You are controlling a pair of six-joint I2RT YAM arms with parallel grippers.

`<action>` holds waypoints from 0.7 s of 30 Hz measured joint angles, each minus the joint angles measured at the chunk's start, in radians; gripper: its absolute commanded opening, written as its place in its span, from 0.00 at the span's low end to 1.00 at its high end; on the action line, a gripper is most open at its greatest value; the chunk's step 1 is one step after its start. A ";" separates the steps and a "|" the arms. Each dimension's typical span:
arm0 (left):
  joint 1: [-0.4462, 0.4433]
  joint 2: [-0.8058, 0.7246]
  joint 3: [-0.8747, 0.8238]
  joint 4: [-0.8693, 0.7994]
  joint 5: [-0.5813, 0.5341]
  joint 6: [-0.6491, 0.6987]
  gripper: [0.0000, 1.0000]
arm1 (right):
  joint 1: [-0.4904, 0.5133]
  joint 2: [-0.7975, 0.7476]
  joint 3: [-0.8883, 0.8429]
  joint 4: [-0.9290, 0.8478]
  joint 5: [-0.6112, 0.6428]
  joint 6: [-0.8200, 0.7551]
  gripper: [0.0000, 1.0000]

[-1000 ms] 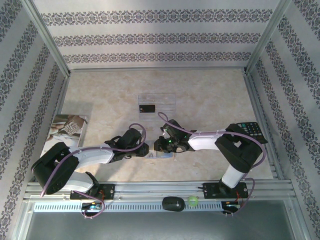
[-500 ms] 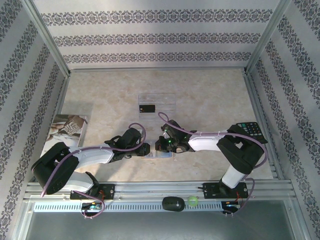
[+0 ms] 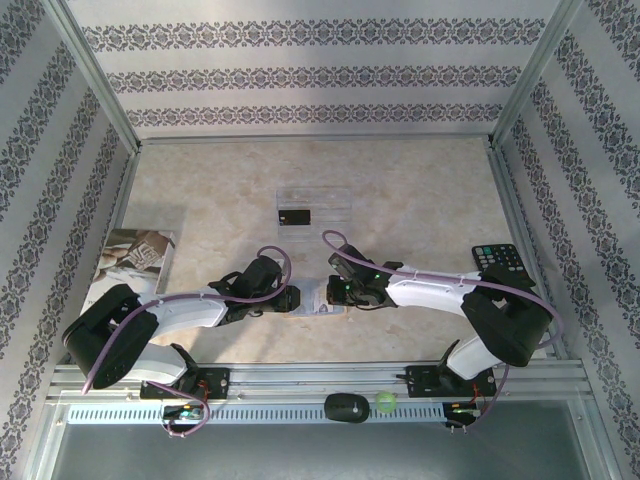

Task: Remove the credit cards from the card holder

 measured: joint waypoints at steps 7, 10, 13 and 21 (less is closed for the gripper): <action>0.000 -0.093 0.000 -0.065 -0.012 0.001 0.41 | -0.024 -0.063 0.003 -0.008 -0.003 -0.060 0.30; 0.000 -0.149 0.004 -0.103 -0.021 0.005 0.39 | -0.047 -0.075 0.003 -0.003 -0.029 -0.077 0.30; 0.000 -0.167 0.012 -0.126 -0.027 0.008 0.35 | -0.055 -0.071 0.003 -0.001 -0.065 -0.087 0.28; -0.032 -0.051 0.158 -0.163 -0.046 0.055 0.26 | -0.060 -0.055 -0.002 0.021 -0.099 -0.087 0.25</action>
